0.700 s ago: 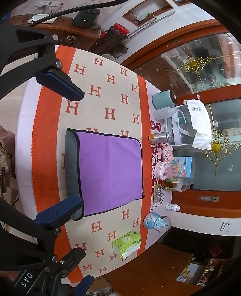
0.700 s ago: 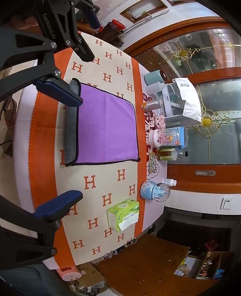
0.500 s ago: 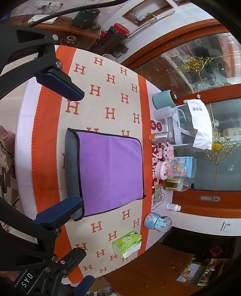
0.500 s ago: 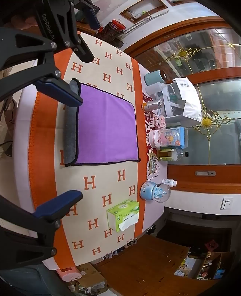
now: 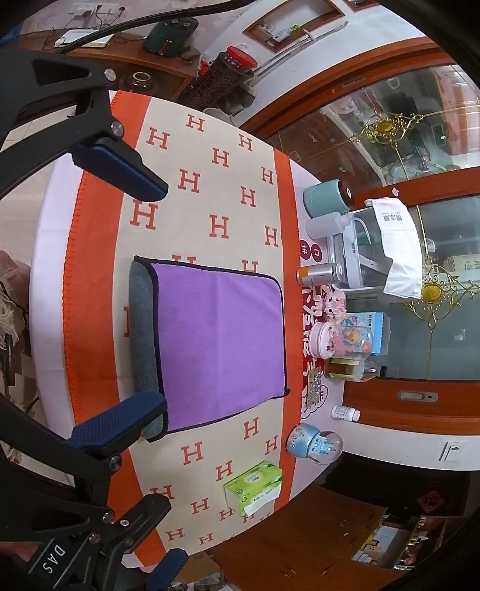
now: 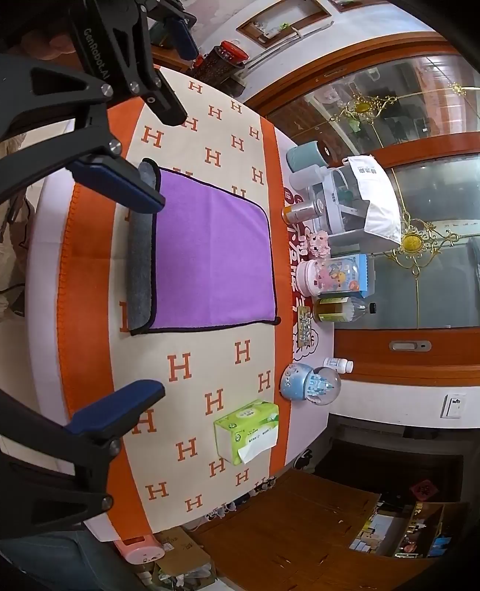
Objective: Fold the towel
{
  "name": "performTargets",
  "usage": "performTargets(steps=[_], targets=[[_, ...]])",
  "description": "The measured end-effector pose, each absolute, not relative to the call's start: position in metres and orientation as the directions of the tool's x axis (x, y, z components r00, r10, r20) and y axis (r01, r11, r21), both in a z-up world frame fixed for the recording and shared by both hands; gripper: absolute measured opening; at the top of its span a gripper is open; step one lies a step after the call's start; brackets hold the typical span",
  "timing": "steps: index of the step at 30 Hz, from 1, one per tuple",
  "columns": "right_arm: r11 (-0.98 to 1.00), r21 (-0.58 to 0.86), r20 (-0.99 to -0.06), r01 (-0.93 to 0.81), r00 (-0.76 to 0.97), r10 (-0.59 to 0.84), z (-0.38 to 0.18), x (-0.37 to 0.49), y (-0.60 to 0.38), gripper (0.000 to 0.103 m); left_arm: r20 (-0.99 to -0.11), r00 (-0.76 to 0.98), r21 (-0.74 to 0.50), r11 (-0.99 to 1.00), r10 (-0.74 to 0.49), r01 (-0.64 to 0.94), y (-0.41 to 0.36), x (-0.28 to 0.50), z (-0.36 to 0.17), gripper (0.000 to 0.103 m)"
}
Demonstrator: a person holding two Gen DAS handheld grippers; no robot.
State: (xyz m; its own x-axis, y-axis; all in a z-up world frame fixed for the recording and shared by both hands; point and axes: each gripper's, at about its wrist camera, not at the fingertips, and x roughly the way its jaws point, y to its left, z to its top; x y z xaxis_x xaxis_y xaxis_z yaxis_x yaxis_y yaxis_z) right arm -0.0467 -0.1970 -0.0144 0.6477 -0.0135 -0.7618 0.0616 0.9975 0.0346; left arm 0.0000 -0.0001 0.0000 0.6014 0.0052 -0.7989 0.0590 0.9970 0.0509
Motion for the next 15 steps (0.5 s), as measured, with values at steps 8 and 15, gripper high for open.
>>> performTargets(steps=[8, 15], targets=[[0.997, 0.038, -0.761, 0.061, 0.649, -0.010, -0.0134, -0.0474, -0.1955, 0.092, -0.801, 0.599, 0.053, 0.997, 0.009, 0.055, 0.0003, 0.0001, -0.0003, 0.102], [0.997, 0.040, -0.761, 0.059, 0.649, -0.008, -0.0132, -0.0492, -0.1932, 0.092, -0.801, 0.598, 0.051, 0.997, 0.011, 0.050, 0.0013, 0.0045, -0.0011, 0.102]])
